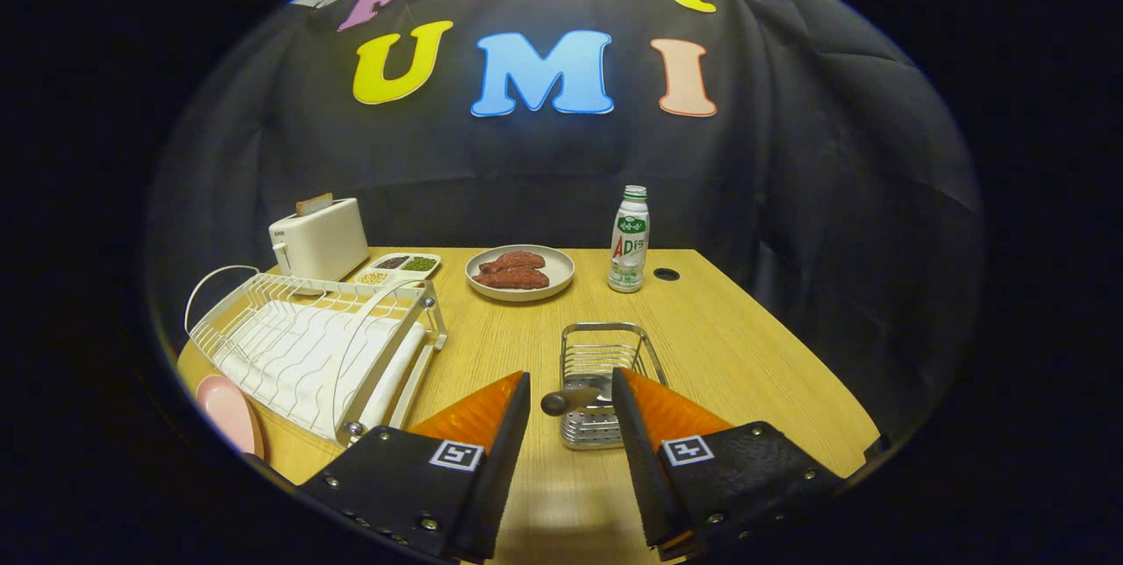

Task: Take the plate from the dish rack, then take the spoon from the basket and place it into the plate.

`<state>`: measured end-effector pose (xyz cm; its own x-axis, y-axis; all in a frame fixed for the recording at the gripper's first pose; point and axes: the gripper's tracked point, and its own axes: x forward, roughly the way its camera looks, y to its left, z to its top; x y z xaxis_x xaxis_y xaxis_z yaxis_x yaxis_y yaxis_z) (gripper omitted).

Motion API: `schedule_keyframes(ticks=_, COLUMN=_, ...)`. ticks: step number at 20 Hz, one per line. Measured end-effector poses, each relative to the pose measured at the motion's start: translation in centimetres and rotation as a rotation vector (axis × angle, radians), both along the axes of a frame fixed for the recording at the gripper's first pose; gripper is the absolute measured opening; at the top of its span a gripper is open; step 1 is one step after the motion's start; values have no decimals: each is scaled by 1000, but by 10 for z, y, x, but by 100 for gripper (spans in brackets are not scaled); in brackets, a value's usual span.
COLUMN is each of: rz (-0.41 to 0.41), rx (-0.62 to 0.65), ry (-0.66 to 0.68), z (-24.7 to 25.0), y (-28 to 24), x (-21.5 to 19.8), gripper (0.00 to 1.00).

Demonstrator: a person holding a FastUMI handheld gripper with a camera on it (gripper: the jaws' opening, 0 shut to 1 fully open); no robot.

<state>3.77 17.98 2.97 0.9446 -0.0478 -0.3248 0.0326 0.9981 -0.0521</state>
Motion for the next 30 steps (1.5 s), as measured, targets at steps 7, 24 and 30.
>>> schedule_keyframes(ticks=7, rz=98, rx=-112, ry=-33, z=1, y=4, x=23, gripper=32)
schedule_keyframes(ticks=24, rz=70, rx=-180, ry=-73, z=69, y=8, x=37, gripper=8)
schedule_keyframes(ticks=30, rz=28, rx=-168, ry=-110, z=109, y=11, x=31, gripper=8)
